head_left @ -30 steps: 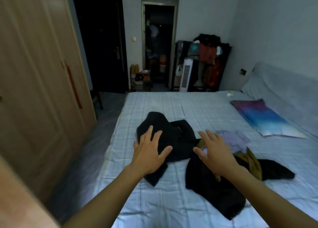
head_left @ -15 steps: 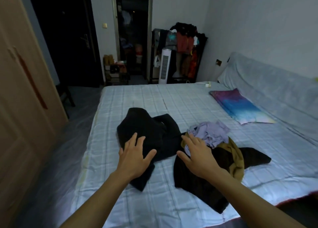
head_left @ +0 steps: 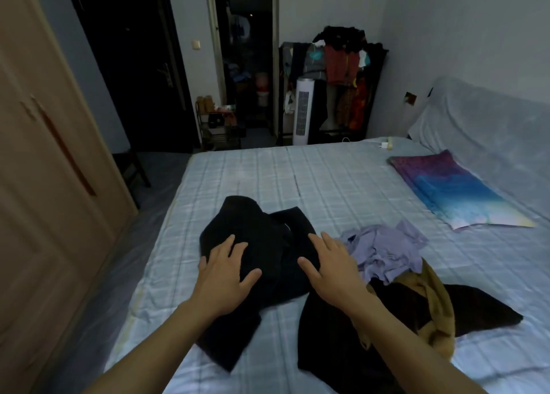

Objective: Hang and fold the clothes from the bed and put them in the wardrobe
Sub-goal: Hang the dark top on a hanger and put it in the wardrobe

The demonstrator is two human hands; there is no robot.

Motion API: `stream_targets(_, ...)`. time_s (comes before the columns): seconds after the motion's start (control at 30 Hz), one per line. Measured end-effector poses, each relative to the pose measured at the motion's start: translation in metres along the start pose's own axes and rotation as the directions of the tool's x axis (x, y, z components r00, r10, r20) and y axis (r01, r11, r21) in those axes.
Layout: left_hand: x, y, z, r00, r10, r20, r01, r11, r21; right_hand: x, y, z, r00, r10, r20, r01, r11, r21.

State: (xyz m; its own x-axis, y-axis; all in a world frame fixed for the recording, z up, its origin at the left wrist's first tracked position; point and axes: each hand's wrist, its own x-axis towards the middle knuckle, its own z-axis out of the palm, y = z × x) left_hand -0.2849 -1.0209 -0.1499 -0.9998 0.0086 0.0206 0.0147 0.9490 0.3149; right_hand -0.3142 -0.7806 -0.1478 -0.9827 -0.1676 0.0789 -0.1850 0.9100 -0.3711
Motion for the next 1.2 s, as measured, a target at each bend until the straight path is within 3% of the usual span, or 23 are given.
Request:
stream_targets(0.27,0.065,0.002,0.004,1.000,0.006,0.029,-0.006,1.000,-0.002,0.061,0.015,0.024,0.997,0.067,0.023,-0.070,0.987,0.147)
stream_targets(0.63,0.181,-0.048,0.028,0.994,0.072,0.079,-0.065,0.993,-0.094,0.154,0.008,0.053,0.986,0.160,0.034,-0.161,0.987,0.025)
stream_targets(1.2,0.392,-0.102,0.118,0.978,0.077,0.193,-0.063,0.995,-0.077,0.359,0.056,0.184,0.953,0.251,0.167,-0.270,0.957,0.103)
